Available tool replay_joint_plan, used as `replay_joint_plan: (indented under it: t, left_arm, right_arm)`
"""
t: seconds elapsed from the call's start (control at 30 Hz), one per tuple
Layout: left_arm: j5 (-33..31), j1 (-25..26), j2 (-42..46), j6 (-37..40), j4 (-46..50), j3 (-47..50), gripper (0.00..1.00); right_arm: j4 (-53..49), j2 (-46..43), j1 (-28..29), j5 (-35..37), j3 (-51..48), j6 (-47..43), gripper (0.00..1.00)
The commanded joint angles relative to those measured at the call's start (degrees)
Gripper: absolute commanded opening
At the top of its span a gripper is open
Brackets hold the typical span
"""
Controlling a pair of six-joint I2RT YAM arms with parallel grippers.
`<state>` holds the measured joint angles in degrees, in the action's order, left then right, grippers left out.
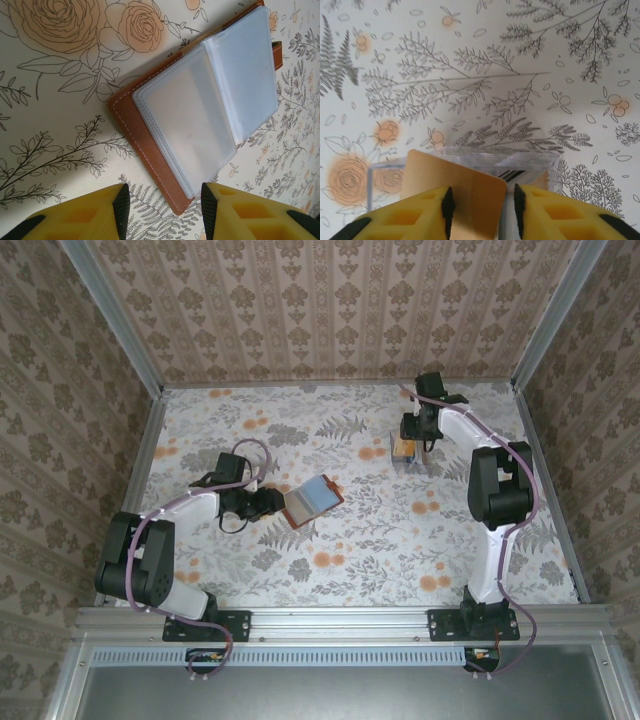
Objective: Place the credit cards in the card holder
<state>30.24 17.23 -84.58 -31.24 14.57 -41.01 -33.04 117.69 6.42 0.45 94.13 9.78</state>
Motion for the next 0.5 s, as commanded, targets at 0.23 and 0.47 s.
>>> replay_joint_plan:
  t: [0.23, 0.47]
  left_arm:
    - [1.08, 0.26, -0.37, 1.10, 0.99, -1.89, 0.45]
    - [1.22, 0.26, -0.15, 1.01, 0.95, -1.70, 0.45]
  right_arm:
    - [-0.94, 0.75, -0.26, -0.81, 1.35, -1.96, 0.18]
    - [-0.85, -2.72, -0.36, -3.51, 0.48, -0.15, 0.12]
